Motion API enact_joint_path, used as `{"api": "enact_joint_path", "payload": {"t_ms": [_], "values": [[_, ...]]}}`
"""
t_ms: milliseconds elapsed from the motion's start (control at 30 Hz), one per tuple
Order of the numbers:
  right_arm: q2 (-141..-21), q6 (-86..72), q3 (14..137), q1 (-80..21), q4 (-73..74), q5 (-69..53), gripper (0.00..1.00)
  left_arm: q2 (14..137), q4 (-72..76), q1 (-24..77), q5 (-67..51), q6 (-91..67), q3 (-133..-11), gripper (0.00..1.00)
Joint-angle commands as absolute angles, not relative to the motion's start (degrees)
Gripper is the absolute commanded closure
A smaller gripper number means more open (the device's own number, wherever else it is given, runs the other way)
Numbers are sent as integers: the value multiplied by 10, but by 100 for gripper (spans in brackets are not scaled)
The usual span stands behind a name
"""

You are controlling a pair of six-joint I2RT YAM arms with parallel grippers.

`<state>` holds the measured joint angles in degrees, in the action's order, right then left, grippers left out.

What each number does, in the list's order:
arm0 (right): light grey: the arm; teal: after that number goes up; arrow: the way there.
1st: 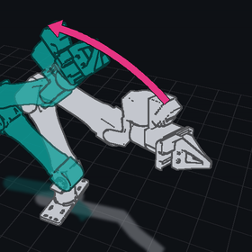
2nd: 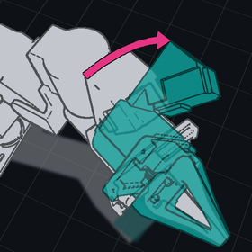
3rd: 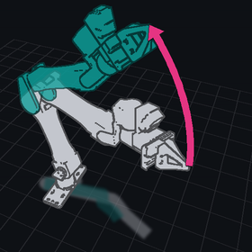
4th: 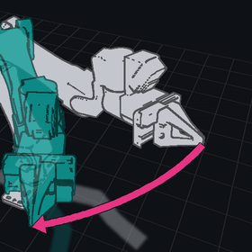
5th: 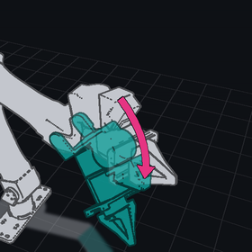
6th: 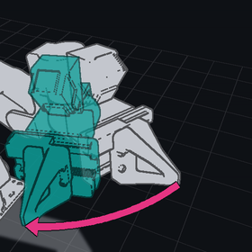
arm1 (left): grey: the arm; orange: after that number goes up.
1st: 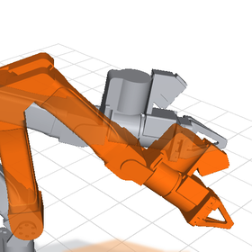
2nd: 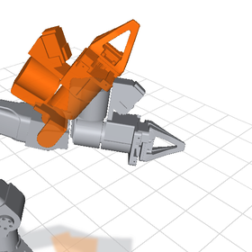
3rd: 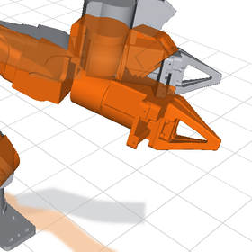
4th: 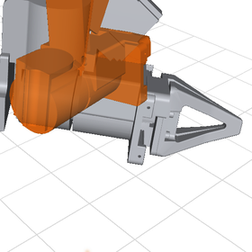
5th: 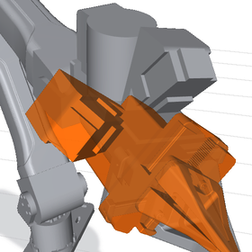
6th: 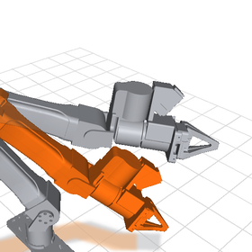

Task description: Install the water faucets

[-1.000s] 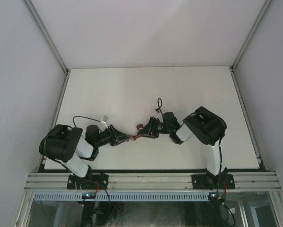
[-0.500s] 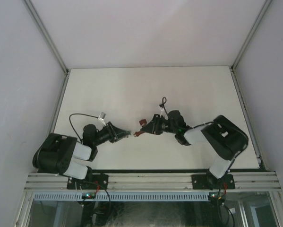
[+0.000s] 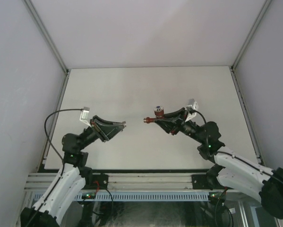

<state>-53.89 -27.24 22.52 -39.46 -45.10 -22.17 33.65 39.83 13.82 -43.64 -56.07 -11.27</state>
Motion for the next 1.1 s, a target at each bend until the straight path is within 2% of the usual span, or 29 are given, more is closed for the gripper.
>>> {"api": "enact_joint_path", "payload": {"t_ms": [0, 267, 400, 667, 1067], "values": [[-460, -174, 228, -415, -488, -243, 100, 295, 349, 148, -454, -554, -174, 100], [-400, -147, 232, -472, -536, -244, 100, 324, 445, 191, -491, -625, -235, 100], [-417, -151, 235, -489, -558, -243, 100, 332, 486, 215, -483, -635, -248, 100], [-479, -188, 247, -495, -664, -242, 100, 407, 693, 241, -481, -754, -245, 100], [-527, -172, 271, -535, -736, -224, 100, 415, 688, 254, -450, -743, -253, 100]]}}
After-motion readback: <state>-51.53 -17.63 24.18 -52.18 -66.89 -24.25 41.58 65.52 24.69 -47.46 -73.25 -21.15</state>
